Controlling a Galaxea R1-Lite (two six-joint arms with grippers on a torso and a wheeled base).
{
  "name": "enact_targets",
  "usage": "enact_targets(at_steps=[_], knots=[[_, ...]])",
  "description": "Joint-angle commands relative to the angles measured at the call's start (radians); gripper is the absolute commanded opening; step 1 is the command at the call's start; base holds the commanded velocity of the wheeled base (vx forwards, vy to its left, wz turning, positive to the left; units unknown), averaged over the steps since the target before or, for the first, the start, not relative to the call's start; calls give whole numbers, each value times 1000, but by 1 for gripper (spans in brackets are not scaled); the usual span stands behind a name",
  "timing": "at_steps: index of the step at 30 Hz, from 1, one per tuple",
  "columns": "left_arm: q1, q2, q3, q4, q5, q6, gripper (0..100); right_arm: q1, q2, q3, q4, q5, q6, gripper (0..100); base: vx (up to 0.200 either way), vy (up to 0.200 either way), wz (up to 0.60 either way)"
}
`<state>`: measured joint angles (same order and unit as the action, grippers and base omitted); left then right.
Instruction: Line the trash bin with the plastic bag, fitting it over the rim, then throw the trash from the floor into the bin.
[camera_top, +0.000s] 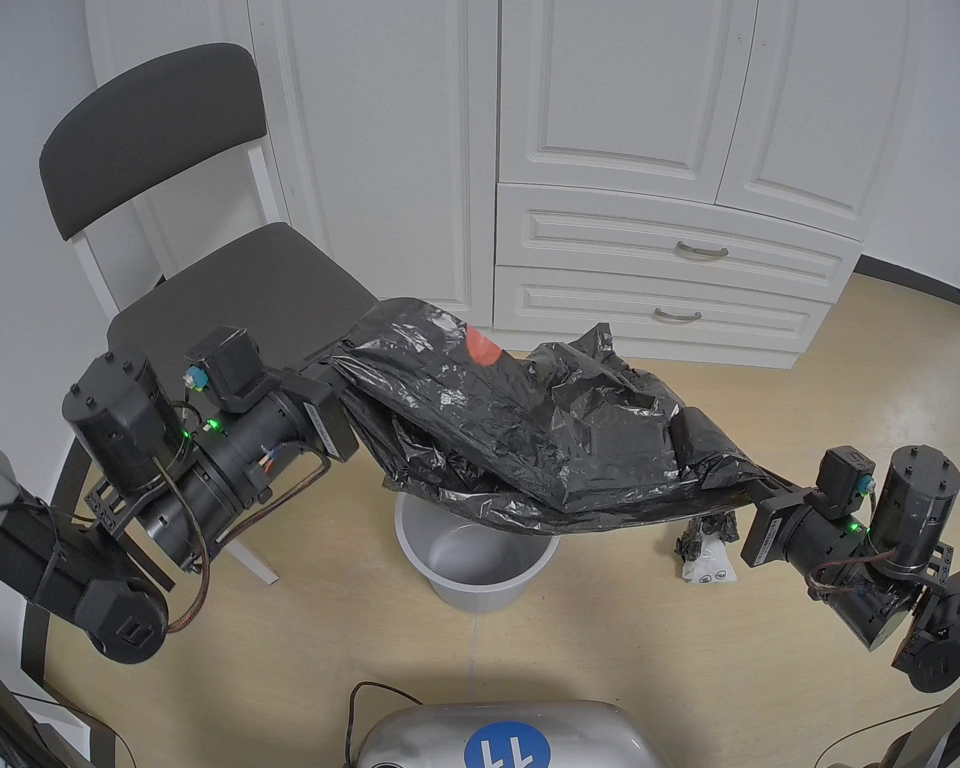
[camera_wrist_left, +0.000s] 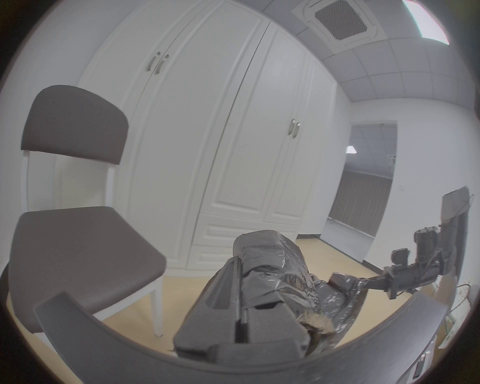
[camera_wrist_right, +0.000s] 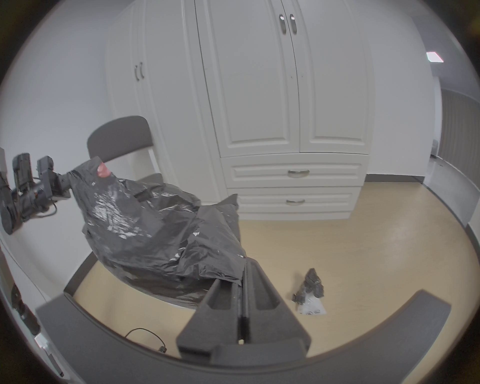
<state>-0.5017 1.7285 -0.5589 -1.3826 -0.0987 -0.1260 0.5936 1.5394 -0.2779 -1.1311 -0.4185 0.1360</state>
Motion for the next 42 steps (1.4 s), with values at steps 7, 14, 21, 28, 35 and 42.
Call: enact_targets(at_steps=[7,14,21,28,35,42], knots=[[-166,117,59,-148,-21,-6,0,95,33,16,-171,30,22,0,0,0,0],[-209,166,48,-148,-15,-4,0,167,176,11,-412,21,74,0,0,0,0],[-207,178,36,-148,-12,-9,0,221,274,-7,-440,30,103,0,0,0,0],[-201,224,5,-148,22,-12,0,207,298,-90,-440,116,97,0,0,0,0],[-202,275,-42,-148,67,-15,0,192,294,-130,-368,119,105,0,0,0,0],[-201,302,-76,-148,68,-66,0,158,311,-196,-208,116,155,0,0,0,0]])
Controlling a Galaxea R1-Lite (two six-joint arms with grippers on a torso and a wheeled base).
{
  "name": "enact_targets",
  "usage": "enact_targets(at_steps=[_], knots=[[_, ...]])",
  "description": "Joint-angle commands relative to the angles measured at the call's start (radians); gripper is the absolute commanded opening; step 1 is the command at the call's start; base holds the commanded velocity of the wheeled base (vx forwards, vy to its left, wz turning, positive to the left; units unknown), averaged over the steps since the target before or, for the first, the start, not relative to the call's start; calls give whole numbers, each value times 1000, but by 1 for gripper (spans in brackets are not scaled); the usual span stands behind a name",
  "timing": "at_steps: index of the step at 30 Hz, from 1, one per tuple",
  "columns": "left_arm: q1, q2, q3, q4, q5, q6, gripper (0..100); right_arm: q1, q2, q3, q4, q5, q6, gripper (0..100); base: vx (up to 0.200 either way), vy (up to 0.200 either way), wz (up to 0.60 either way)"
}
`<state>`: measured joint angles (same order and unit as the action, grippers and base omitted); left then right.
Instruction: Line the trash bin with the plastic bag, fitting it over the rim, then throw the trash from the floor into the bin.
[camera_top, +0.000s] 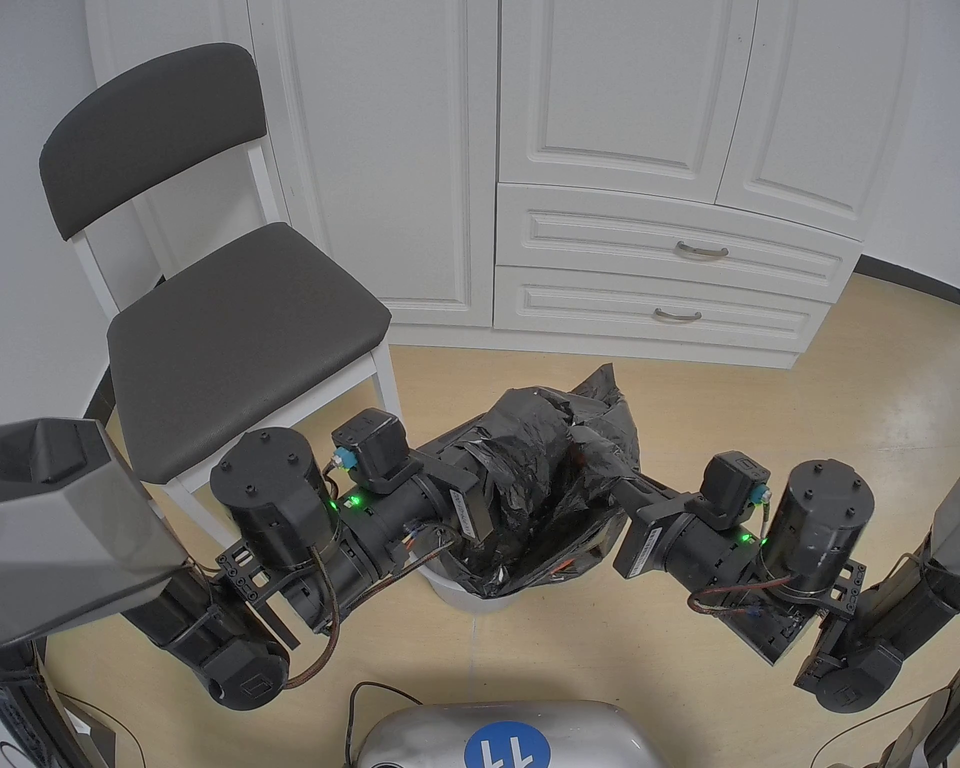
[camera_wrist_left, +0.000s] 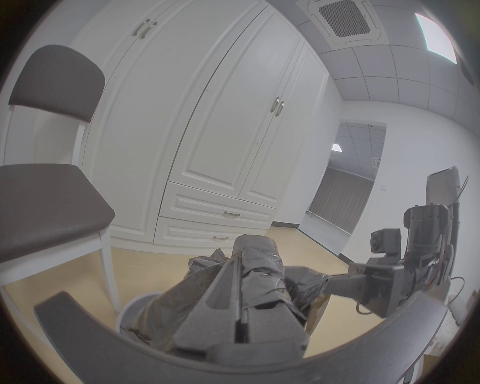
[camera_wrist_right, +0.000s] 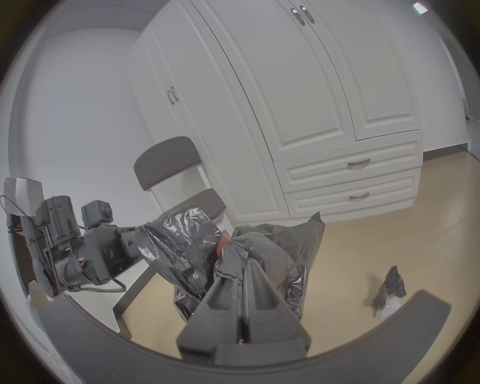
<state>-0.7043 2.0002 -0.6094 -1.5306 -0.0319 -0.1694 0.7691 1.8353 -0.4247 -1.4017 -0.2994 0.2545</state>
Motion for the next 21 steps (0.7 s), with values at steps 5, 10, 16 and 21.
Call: enact_targets(at_steps=[5,10,16,21], knots=[[3,40,-40,0,1,-53,0,-16,15,-111,159,-3,115,0,0,0,0],[2,58,-64,0,1,-101,0,-17,-10,-158,268,-4,163,0,0,0,0],[-37,49,-63,1,41,-102,0,-16,-111,-249,526,-3,246,0,0,0,0],[-63,46,-61,1,53,-102,0,-16,-168,-384,810,0,382,0,0,0,0]])
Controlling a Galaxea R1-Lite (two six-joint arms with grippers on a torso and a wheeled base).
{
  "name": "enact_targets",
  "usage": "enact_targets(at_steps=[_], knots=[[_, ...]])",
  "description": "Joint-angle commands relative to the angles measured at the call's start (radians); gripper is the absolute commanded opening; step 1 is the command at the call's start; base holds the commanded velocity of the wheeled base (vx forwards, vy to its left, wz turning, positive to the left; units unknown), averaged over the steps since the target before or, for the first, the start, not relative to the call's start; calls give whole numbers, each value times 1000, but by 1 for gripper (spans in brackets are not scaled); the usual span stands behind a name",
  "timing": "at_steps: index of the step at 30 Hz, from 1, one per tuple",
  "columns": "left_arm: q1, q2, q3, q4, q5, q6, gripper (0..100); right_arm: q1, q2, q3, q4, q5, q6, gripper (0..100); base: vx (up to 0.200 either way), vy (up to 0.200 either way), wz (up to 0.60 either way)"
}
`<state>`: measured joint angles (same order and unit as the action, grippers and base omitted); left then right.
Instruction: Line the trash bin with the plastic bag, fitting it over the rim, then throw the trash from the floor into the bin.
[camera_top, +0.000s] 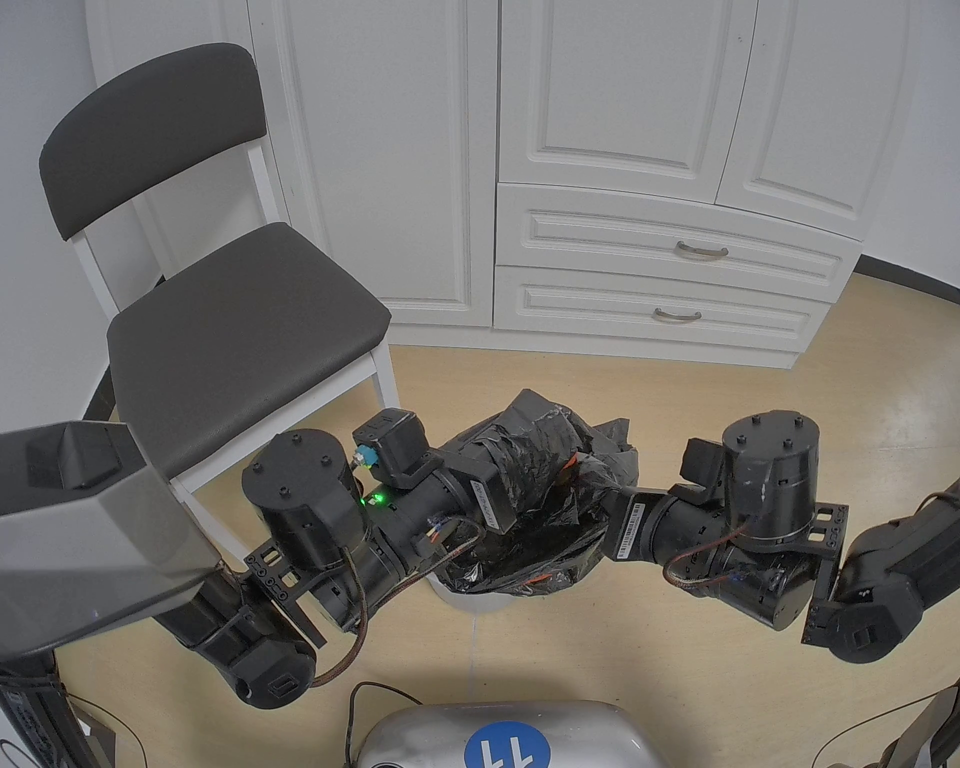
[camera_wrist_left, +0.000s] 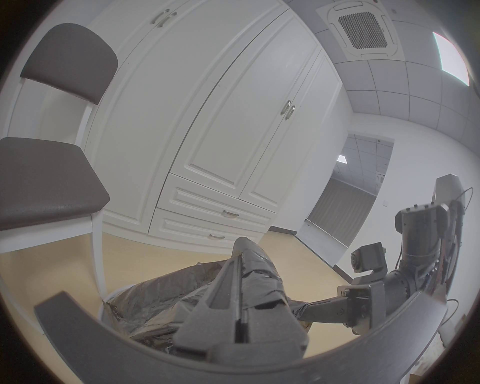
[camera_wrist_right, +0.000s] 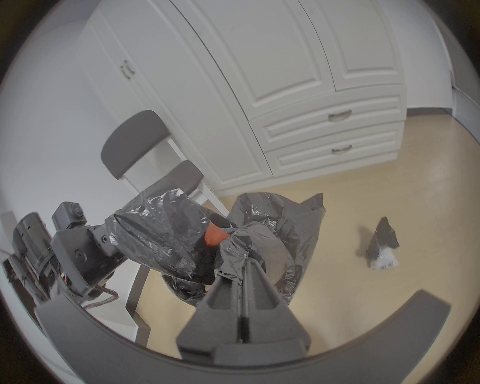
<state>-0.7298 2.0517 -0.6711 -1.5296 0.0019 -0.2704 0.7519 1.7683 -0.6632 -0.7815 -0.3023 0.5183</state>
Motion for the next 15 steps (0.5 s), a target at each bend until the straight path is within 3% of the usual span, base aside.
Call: enact_targets(at_steps=[1,15], knots=[[-37,-5,1,2,20,-3,0,3,-101,-161,211,3,137,0,0,0,0],[-46,19,-4,3,21,-6,0,38,-76,-193,235,12,210,0,0,0,0]])
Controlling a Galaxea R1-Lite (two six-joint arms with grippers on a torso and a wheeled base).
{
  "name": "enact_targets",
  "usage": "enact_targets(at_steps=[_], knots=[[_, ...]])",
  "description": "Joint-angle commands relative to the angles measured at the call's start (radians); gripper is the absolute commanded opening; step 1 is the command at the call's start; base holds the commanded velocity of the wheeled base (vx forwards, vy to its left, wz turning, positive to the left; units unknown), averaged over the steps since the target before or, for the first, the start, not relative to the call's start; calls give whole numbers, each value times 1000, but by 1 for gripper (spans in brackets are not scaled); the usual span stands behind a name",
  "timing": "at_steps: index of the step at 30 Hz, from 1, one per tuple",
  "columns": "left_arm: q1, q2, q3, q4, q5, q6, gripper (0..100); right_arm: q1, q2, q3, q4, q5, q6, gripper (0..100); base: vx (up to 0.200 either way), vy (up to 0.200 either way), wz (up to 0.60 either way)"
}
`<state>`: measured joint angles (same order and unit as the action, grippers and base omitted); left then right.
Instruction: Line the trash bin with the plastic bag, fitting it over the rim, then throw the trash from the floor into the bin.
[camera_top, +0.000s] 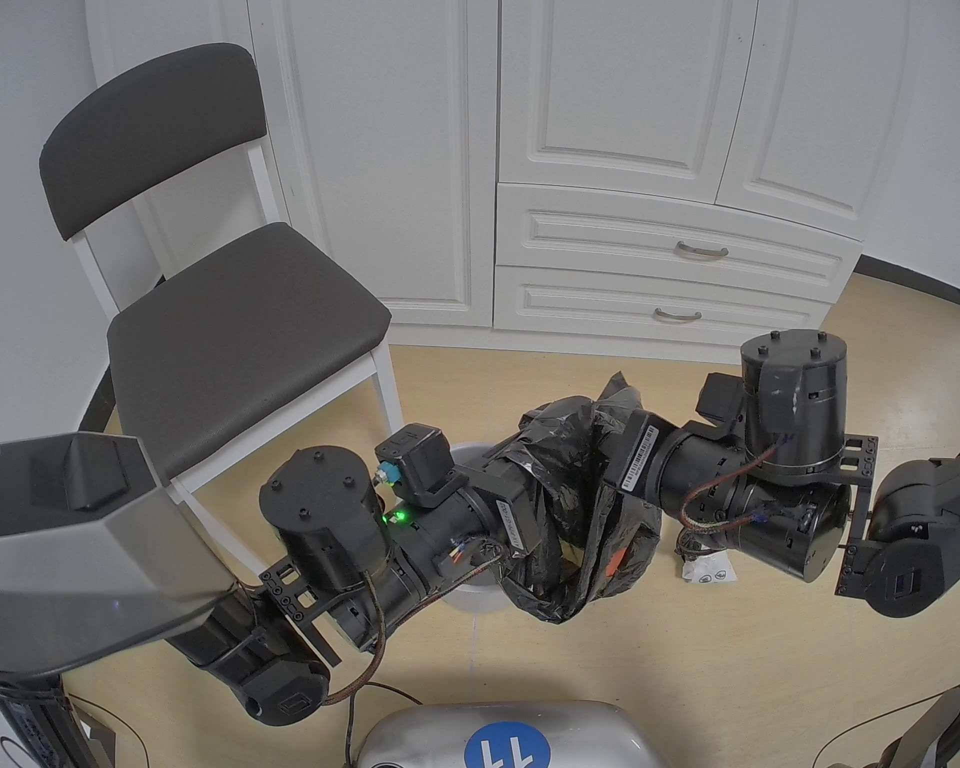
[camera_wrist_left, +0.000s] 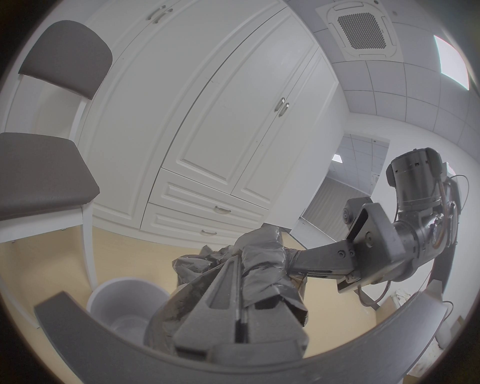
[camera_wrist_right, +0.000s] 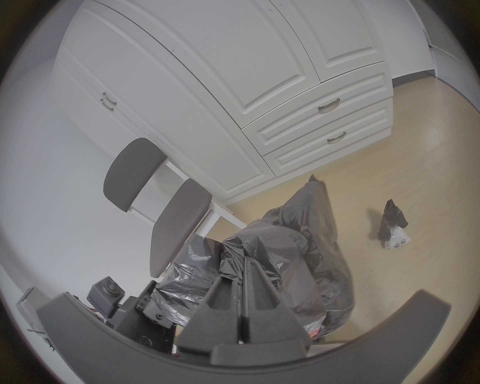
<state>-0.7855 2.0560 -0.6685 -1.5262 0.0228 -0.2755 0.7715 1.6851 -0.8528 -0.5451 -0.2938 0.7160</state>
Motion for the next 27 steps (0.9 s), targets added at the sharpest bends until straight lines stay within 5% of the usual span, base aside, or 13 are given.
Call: enact_targets(at_steps=[1,13,27], knots=[[25,16,-8,-2,0,-1,0,28,24,-3,-3,19,28,0,0,0,0],[118,-112,-13,3,-4,1,0,91,31,-6,-4,33,60,0,0,0,0],[121,-237,7,37,-6,2,0,83,74,-5,-4,39,62,0,0,0,0]])
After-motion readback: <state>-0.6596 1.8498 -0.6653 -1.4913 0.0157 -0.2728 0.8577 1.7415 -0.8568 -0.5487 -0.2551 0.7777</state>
